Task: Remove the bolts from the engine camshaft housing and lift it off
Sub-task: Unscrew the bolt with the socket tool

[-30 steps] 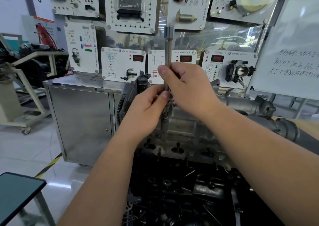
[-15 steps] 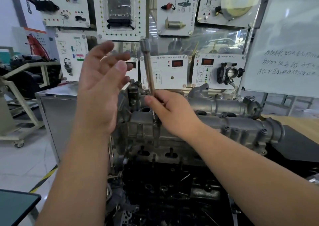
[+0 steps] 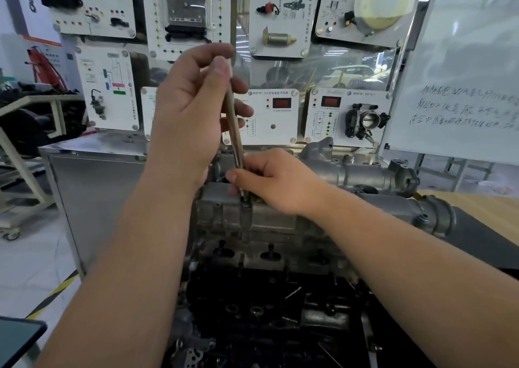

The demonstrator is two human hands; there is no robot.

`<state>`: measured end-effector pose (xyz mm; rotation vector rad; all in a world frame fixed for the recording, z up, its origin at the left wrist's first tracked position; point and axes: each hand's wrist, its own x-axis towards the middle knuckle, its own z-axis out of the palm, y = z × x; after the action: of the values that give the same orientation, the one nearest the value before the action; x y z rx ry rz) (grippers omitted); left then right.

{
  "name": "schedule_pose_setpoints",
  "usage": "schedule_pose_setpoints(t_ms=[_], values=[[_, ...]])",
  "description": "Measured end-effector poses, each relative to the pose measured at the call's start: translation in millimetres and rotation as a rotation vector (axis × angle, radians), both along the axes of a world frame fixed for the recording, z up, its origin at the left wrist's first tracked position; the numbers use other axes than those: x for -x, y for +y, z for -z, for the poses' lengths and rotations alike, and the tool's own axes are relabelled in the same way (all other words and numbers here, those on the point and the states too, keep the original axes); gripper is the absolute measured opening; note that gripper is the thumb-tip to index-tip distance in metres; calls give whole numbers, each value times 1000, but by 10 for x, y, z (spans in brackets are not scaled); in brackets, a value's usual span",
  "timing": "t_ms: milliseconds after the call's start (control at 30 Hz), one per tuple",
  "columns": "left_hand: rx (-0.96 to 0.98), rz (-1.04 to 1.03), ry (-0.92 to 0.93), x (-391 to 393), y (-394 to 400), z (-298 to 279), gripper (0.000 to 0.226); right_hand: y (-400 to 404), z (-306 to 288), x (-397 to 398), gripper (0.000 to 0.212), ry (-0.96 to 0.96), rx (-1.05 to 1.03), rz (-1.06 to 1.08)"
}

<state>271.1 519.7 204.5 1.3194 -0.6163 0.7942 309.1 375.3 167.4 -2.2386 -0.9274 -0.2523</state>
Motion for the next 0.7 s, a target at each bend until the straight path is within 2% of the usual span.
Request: schedule_pose_setpoints(t_ms=[67, 133, 367, 433, 567, 700], values=[[-37, 15, -25, -25, 13, -30, 18, -7, -63, -49, 37, -80, 126, -7], [-97, 59, -74, -38, 14, 23, 20, 6, -16, -69, 43, -161, 167, -5], [-91, 107, -171, -177, 35, 243, 32, 50, 91, -108, 44, -174, 99, -28], [-74, 128, -143, -218, -5, 271, 32, 51, 112, -95, 43, -164, 85, -33], [-45, 200, 30, -260, -117, 315, 24, 12, 139, -72, 38, -186, 78, -44], [6, 274, 80, -231, -122, 316, 25, 11, 164, -41, 42, -160, 35, -33]])
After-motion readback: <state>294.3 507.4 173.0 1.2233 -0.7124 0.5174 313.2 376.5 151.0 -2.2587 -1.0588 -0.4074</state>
